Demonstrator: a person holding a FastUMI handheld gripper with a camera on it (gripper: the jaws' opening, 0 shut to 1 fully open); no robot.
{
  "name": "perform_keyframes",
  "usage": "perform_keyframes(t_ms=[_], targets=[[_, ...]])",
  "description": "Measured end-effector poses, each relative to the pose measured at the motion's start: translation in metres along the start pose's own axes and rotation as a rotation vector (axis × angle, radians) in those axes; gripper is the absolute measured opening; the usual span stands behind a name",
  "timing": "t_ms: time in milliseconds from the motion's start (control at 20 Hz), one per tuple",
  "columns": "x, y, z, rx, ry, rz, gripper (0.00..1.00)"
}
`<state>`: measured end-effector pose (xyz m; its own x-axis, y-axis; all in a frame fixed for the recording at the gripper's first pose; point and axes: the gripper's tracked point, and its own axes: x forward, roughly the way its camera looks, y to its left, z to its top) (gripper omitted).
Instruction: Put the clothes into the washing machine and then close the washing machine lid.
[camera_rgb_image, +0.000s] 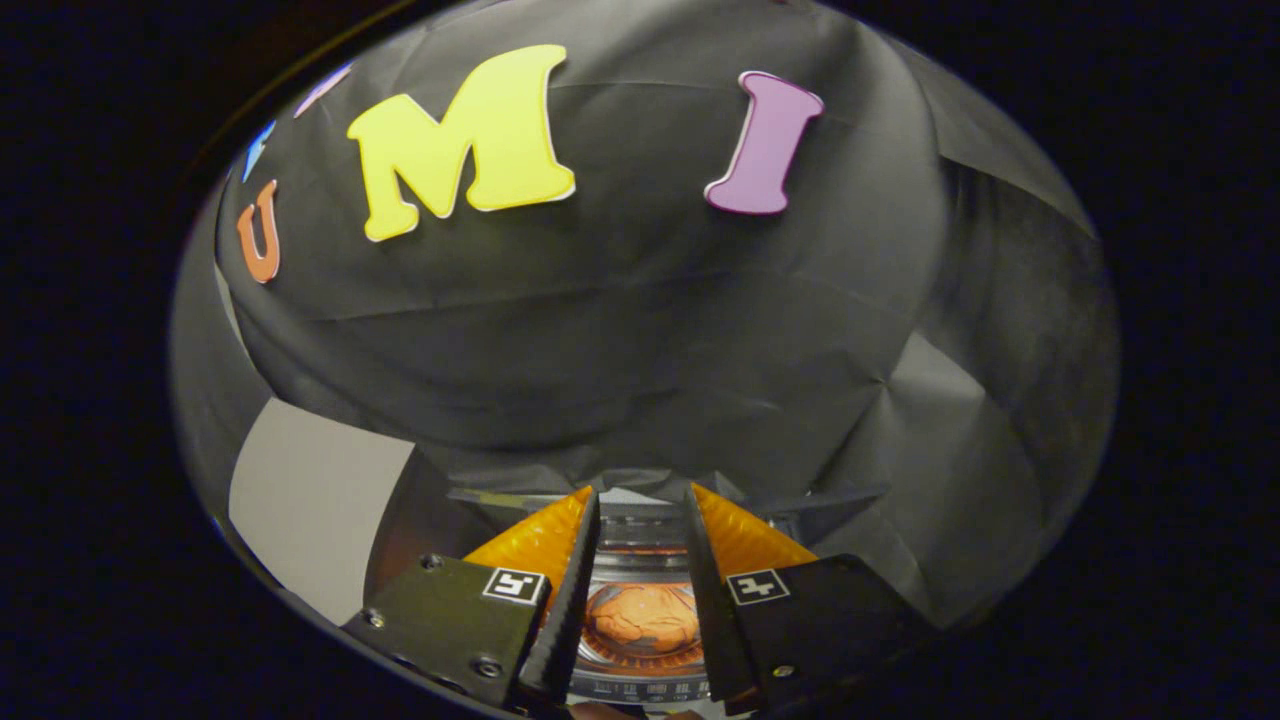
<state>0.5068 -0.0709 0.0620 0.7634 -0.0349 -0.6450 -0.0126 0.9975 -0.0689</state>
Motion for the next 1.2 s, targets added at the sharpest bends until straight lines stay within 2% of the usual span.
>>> perform_keyframes(t_ms=[300, 500, 700, 1200], targets=[[0.048, 0.015, 0.011, -0.039, 0.050, 0.004, 0.53], [0.062, 0.016, -0.003, 0.004, 0.102, 0.022, 0.53], [0.064, 0.005, -0.022, 0.062, 0.125, 0.028, 0.53], [0.039, 0.001, -0.045, 0.078, 0.077, 0.037, 0.55]])
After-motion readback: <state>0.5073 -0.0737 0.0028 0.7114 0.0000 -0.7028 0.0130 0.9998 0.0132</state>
